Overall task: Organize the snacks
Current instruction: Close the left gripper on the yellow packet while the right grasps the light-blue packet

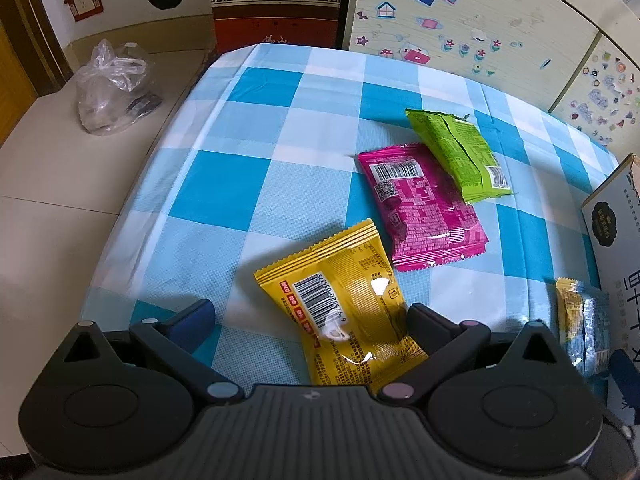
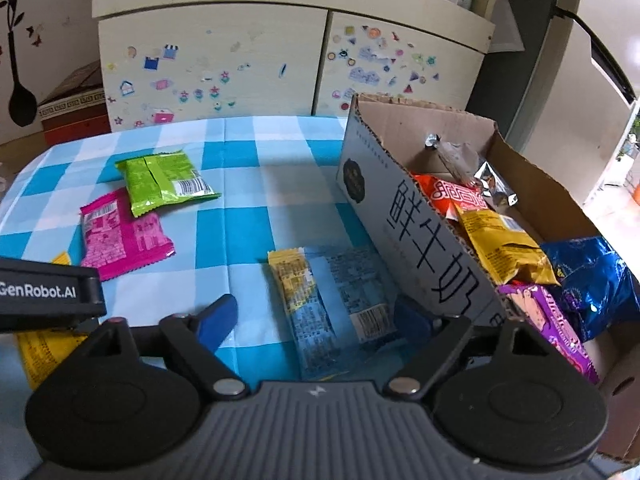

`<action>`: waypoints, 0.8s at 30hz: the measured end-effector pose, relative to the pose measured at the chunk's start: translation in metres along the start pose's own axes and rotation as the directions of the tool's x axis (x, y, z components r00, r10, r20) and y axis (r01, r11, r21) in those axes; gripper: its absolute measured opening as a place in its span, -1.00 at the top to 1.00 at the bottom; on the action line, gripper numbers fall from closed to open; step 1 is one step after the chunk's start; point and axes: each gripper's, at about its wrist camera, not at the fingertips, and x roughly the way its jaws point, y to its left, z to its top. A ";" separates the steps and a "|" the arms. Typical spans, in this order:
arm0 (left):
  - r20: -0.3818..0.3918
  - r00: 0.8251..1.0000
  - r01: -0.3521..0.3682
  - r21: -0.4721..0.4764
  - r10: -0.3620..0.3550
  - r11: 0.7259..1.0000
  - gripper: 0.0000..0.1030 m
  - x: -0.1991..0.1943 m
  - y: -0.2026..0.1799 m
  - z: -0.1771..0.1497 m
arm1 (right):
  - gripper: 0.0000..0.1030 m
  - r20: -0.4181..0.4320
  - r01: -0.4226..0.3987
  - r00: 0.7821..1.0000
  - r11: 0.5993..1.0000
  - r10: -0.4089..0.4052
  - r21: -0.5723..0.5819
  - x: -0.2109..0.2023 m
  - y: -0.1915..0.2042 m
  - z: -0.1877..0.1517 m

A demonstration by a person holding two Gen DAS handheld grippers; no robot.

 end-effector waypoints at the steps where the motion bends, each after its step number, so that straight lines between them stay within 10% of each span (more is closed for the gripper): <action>1: 0.000 1.000 0.000 0.000 0.000 1.000 -1.00 0.000 0.000 0.000 | -0.81 -0.004 -0.008 1.000 1.000 0.008 0.003 0.002 0.001 0.000; 21: 0.009 1.000 0.021 -0.031 -0.020 0.999 -1.00 -0.003 0.003 0.001 | -0.72 0.008 -0.133 0.991 0.990 0.134 -0.046 0.014 -0.003 0.010; 24: 0.016 1.000 0.024 -0.023 -0.024 0.999 -1.00 -0.003 0.001 0.001 | -0.38 0.018 -0.163 0.986 0.985 0.165 -0.056 0.011 -0.003 0.010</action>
